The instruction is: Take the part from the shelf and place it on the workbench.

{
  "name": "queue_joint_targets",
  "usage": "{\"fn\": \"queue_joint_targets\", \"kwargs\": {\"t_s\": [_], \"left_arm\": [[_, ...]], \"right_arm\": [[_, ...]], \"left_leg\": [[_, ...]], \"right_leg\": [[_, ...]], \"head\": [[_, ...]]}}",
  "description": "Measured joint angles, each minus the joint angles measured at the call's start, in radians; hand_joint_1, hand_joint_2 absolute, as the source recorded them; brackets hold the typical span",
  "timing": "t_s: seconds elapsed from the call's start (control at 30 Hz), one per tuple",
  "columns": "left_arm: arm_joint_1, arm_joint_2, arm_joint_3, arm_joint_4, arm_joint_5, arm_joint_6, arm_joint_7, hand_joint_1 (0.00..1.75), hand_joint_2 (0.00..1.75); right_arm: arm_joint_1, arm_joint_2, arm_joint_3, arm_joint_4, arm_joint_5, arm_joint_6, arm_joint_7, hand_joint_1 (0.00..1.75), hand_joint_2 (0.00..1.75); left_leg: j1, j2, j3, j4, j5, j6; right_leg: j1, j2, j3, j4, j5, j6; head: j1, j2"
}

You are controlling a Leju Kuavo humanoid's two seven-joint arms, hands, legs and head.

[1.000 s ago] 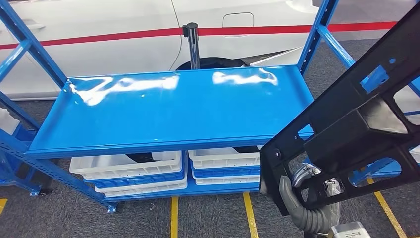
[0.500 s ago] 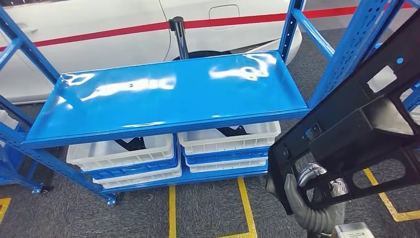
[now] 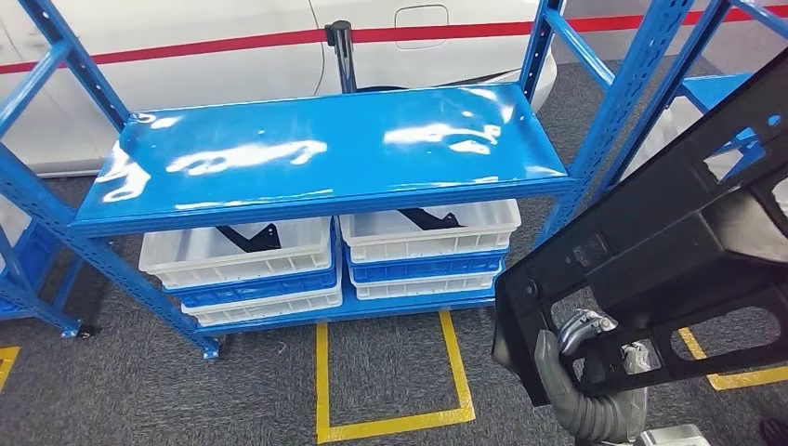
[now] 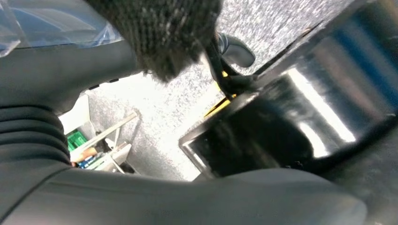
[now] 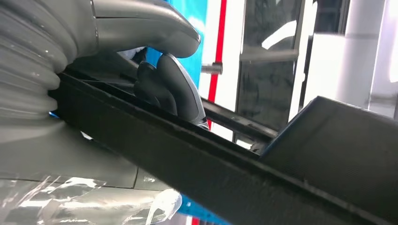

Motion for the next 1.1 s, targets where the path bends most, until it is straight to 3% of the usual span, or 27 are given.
{"fn": "queue_joint_targets", "kwargs": {"t_s": [0.03,0.07,0.1,0.13,0.17,0.23,0.3,0.33,0.37,0.4,0.43,0.5,0.57,0.6,0.63,0.67,0.7,0.73,0.8,0.83,0.9,0.93,0.97,1.0,1.07,1.1], "left_arm": [[0.000,-0.001,0.000,0.000,0.000,0.000,0.000,0.00,1.75],[-0.001,-0.001,0.000,0.000,-0.001,0.000,0.000,0.00,1.75],[-0.001,-0.001,0.000,0.000,-0.001,0.000,0.000,0.00,1.75],[-0.002,-0.001,0.000,0.000,-0.001,0.000,0.000,0.00,1.75],[-0.003,-0.001,0.000,0.000,-0.001,0.000,0.000,0.00,1.75],[-0.005,0.000,0.000,0.000,-0.002,0.000,0.000,0.00,1.75],[-0.006,0.000,0.000,-0.001,-0.003,0.000,0.000,0.00,1.75],[-0.007,0.001,0.000,-0.001,-0.004,0.000,0.000,0.00,1.75],[-0.006,0.001,0.000,-0.001,-0.005,0.000,0.000,0.00,1.75],[-0.006,0.001,0.000,-0.001,-0.006,0.000,-0.001,0.00,1.75],[-0.005,0.002,0.000,-0.001,-0.008,0.000,-0.002,0.00,1.75],[-0.006,0.002,0.000,-0.001,-0.010,-0.002,-0.006,0.00,1.75],[-0.008,0.002,0.001,-0.001,-0.011,-0.011,-0.008,0.00,1.75],[-0.008,0.002,0.001,-0.001,-0.011,-0.016,-0.009,0.00,1.75],[-0.009,0.002,0.001,-0.001,-0.012,-0.020,-0.008,0.00,1.75],[-0.009,0.002,0.001,-0.001,-0.012,-0.021,-0.007,0.00,1.75],[-0.009,0.002,0.001,-0.001,-0.013,-0.019,-0.005,0.00,1.75],[-0.007,0.003,0.001,-0.001,-0.013,-0.017,-0.003,0.00,1.75],[-0.002,0.004,0.000,-0.001,-0.014,-0.016,0.002,0.00,1.75],[0.000,0.004,0.000,-0.001,-0.015,-0.017,0.004,0.00,1.75],[0.002,0.003,0.000,-0.001,-0.015,-0.021,0.006,0.00,1.75],[0.002,0.002,0.000,-0.001,-0.015,-0.021,0.006,0.00,1.75],[0.002,0.000,0.000,-0.001,-0.014,-0.021,0.005,0.00,1.75],[0.001,-0.001,0.000,-0.001,-0.014,-0.021,0.005,0.00,1.75],[0.000,-0.002,0.001,-0.001,-0.013,-0.021,0.005,0.00,1.75],[-0.001,-0.002,0.002,-0.001,-0.012,-0.021,0.005,0.00,1.75]], "right_arm": [[0.001,-0.001,0.000,0.000,0.006,0.002,-0.002,1.75,1.75],[0.001,-0.002,0.000,0.000,0.012,0.004,-0.003,1.75,1.75],[0.001,-0.003,0.000,0.000,0.016,0.005,-0.003,1.75,1.75],[0.002,-0.004,0.000,0.000,0.019,0.006,-0.003,1.75,1.75],[0.002,-0.004,0.000,0.000,0.021,0.007,-0.003,1.75,1.75],[0.002,-0.004,0.000,0.000,0.023,0.008,-0.001,1.75,1.75],[0.002,-0.005,0.000,-0.001,0.026,0.008,0.001,1.75,1.75],[0.001,-0.005,0.000,-0.001,0.027,0.008,0.002,1.75,1.75],[0.001,-0.005,0.000,-0.001,0.029,0.008,0.002,1.75,1.75],[0.002,-0.005,0.000,-0.002,0.029,0.007,0.004,1.75,1.75],[0.003,-0.005,0.000,-0.002,0.030,0.007,0.005,1.75,1.75],[0.005,-0.006,-0.001,-0.003,0.030,0.006,0.008,1.75,1.75],[0.008,-0.006,-0.001,-0.003,0.031,0.005,0.010,1.75,1.75],[0.010,-0.006,-0.001,-0.003,0.031,0.004,0.011,1.75,1.75],[0.012,-0.006,-0.001,-0.003,0.031,0.004,0.011,1.75,1.75],[0.013,-0.006,-0.001,-0.003,0.030,0.003,0.012,1.75,1.75],[0.013,-0.006,-0.001,-0.004,0.030,0.002,0.012,1.75,1.75],[0.013,-0.006,-0.002,-0.004,0.029,0.001,0.012,1.75,1.75],[0.013,-0.006,-0.002,-0.004,0.029,0.000,0.013,1.75,1.75],[0.013,-0.006,-0.003,-0.004,0.029,0.000,0.013,1.75,1.75],[0.013,-0.006,-0.005,-0.005,0.028,-0.001,0.013,1.75,1.75],[0.013,-0.006,-0.006,-0.005,0.028,-0.001,0.013,1.75,1.75],[0.013,-0.007,-0.008,-0.006,0.028,-0.002,0.013,1.75,1.75],[0.013,-0.008,-0.009,-0.006,0.028,-0.002,0.014,1.75,1.75],[0.015,-0.009,-0.009,-0.006,0.027,-0.002,0.014,1.75,1.75],[0.016,-0.010,-0.010,-0.006,0.027,-0.002,0.014,1.75,1.75]], "left_leg": [[-0.001,0.002,-0.016,0.003,0.011,0.004],[-0.003,0.004,-0.032,0.008,0.022,0.005],[-0.004,0.007,-0.049,0.013,0.033,0.004],[-0.005,0.009,-0.068,0.019,0.043,0.003],[-0.005,0.010,-0.086,0.026,0.053,0.001],[-0.007,0.009,-0.113,0.040,0.070,-0.008],[-0.010,0.006,-0.124,0.048,0.089,-0.017],[-0.011,0.005,-0.128,0.049,0.101,-0.021],[-0.009,0.004,-0.133,0.049,0.113,-0.023],[-0.007,0.002,-0.141,0.052,0.115,-0.026],[-0.005,0.001,-0.153,0.069,0.096,-0.031],[-0.002,0.000,-0.184,0.167,-0.006,-0.043],[-0.001,0.000,-0.207,0.322,-0.114,-0.051],[-0.001,-0.001,-0.205,0.379,-0.132,-0.051],[-0.002,-0.001,-0.189,0.405,-0.124,-0.047],[-0.004,-0.001,-0.157,0.392,-0.097,-0.041],[-0.007,-0.001,-0.112,0.340,-0.065,-0.031],[-0.011,-0.002,-0.055,0.260,-0.046,-0.018],[-0.020,-0.002,0.054,0.080,-0.048,0.006],[-0.024,-0.002,0.081,0.023,-0.059,0.012],[-0.022,-0.001,0.074,-0.012,-0.054,0.014],[-0.020,0.001,0.057,-0.012,-0.042,0.013],[-0.017,0.003,0.040,-0.012,-0.028,0.013],[-0.014,0.004,0.024,-0.012,-0.014,0.014],[-0.015,0.008,-0.009,-0.006,0.009,0.017],[-0.015,0.010,-0.024,-0.001,0.020,0.016]], "right_leg": [[0.001,-0.001,-0.023,0.081,-0.058,0.001],[0.001,-0.001,-0.040,0.159,-0.093,0.003],[0.001,-0.001,-0.046,0.215,-0.101,0.004],[0.001,-0.001,-0.034,0.239,-0.082,0.005],[0.000,-0.001,-0.004,0.224,-0.050,0.006],[-0.003,-0.002,0.115,0.087,-0.009,0.009],[-0.005,-0.001,0.233,-0.082,-0.027,0.004],[-0.003,0.000,0.260,-0.130,-0.037,-0.003],[-0.002,-0.001,0.261,-0.148,-0.037,-0.013],[-0.002,-0.003,0.249,-0.145,-0.029,-0.023],[-0.002,-0.006,0.235,-0.143,-0.019,-0.032],[-0.003,-0.009,0.203,-0.140,0.006,-0.046],[0.000,-0.009,0.170,-0.138,0.031,-0.050],[0.002,-0.008,0.153,-0.136,0.044,-0.051],[0.004,-0.008,0.136,-0.133,0.055,-0.052],[0.008,-0.007,0.119,-0.130,0.067,-0.052],[0.011,-0.006,0.104,-0.128,0.077,-0.052],[0.013,-0.005,0.093,-0.127,0.088,-0.052],[0.017,-0.004,0.076,-0.126,0.109,-0.047],[0.018,-0.005,0.068,-0.126,0.121,-0.043],[0.021,-0.007,0.050,-0.128,0.143,-0.033],[0.021,-0.006,0.037,-0.120,0.135,-0.028],[0.021,-0.006,0.022,-0.094,0.104,-0.024],[0.020,-0.005,0.003,-0.045,0.049,-0.020],[0.016,-0.004,-0.031,0.107,-0.071,-0.012],[0.014,-0.004,-0.039,0.179,-0.095,-0.007]], "head": [[0.001,0.000],[0.001,0.000],[0.001,0.000],[0.001,0.000],[0.001,0.000],[0.001,0.000],[-0.001,0.000],[-0.002,0.000],[-0.003,0.000],[-0.003,0.000],[-0.003,0.000],[-0.004,0.000],[-0.004,0.000],[-0.004,0.000],[-0.004,0.000],[-0.004,0.000],[-0.004,0.000],[-0.004,0.000],[-0.004,0.000],[-0.004,0.000],[-0.004,0.000],[-0.003,0.000],[-0.002,0.000],[-0.002,0.000],[0.000,0.000],[0.000,0.000]]}}
